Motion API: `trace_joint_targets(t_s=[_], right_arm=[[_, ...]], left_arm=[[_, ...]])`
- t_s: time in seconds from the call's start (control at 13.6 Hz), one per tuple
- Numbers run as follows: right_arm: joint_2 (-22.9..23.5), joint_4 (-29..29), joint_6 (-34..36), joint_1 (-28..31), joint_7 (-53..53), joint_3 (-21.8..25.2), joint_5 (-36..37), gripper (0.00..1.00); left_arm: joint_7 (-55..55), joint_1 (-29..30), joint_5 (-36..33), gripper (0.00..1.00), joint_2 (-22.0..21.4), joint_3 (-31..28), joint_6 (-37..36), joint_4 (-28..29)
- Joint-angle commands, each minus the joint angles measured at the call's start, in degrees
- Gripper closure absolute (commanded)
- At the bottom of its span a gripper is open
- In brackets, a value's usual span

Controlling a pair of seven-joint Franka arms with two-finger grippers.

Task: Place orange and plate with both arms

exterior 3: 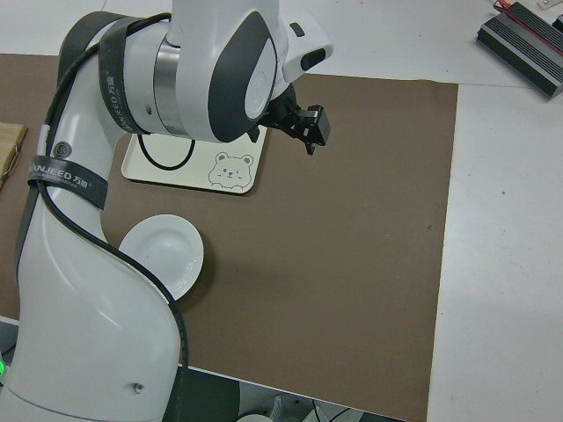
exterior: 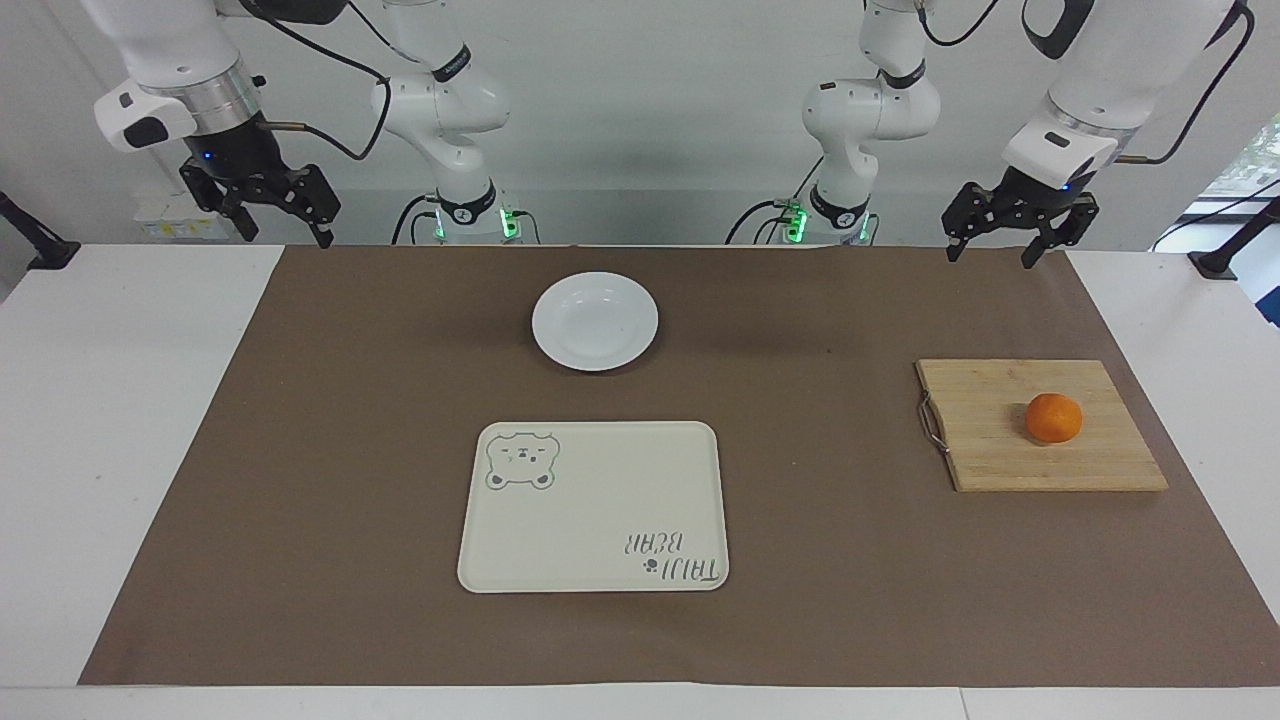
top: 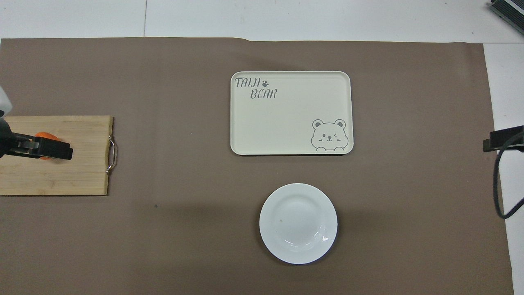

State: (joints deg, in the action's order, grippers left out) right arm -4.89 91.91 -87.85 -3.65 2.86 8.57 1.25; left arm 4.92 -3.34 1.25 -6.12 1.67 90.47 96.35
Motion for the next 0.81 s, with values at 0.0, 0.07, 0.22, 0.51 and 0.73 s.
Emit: trace_joint_targets(t_s=[0.0,0.07,0.22,0.51,0.73], right_arm=[[-0.65,0.29,0.22,-0.13,-0.92,0.13,0.06,0.0],[-0.65,0.29,0.22,-0.13,-0.92,0.13,0.06,0.0],[-0.65,0.29,0.22,-0.13,-0.92,0.13,0.06,0.0],[-0.65,0.29,0.22,-0.13,-0.92,0.13,0.06,0.0],[-0.65,0.29,0.22,-0.13,-0.92,0.13,0.06,0.0]], left_arm=[[1.23,0.35,-0.2,0.0,-0.82,0.18,0.59,0.42],[1.23,0.26,-0.2,0.0,-0.82,0.18,0.59,0.42],[1.32,0.26,-0.11,0.0,-0.82,0.18,0.59,0.42],[2.64,0.44,-0.02,0.0,-0.91,0.18,0.67,0.51],[2.55,0.44,-0.02,0.0,-0.91,0.09,0.68,0.51]])
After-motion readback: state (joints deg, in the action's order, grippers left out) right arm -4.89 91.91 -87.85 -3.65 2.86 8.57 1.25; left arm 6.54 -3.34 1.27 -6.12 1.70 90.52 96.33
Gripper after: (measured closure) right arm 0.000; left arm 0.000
